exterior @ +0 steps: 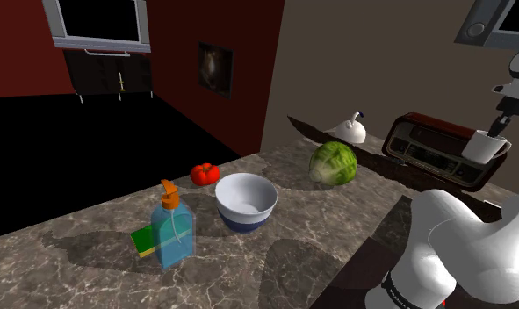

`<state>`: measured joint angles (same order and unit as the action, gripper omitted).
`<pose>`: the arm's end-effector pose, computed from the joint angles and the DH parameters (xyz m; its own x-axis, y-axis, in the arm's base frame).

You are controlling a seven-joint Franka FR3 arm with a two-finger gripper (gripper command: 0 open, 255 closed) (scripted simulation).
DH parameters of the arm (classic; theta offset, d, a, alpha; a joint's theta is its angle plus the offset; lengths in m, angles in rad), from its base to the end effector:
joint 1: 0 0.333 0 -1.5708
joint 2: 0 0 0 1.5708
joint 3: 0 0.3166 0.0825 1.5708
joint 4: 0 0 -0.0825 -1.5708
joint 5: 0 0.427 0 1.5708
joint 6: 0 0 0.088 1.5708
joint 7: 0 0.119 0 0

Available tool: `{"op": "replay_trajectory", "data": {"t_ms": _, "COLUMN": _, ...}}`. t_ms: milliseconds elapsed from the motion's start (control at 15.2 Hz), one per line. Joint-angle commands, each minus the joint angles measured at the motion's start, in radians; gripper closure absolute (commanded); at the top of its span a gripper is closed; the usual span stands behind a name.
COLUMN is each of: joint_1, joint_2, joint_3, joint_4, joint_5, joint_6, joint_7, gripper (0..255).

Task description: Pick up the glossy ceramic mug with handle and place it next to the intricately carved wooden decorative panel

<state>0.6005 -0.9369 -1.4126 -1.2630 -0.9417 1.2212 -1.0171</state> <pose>-0.0131 -0.6649 0.5800 0.9947 -0.1024 0.0133 -0.1014 -0.9930 -0.0601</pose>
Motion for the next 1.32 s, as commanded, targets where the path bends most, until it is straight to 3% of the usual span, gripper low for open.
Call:
{"op": "replay_trajectory", "data": {"t_ms": 0, "joint_1": -0.024, "joint_2": -0.015, "joint_3": 0.004, "joint_4": -0.046, "joint_5": -0.004, "joint_6": 0.026, "joint_7": 0.013, "gripper": 255}}
{"op": "replay_trajectory", "data": {"t_ms": 1254, "joint_1": -0.131, "joint_2": -0.128, "joint_3": -0.036, "joint_4": -0.306, "joint_5": -0.073, "joint_6": 0.202, "joint_7": 0.082, "gripper": 255}}
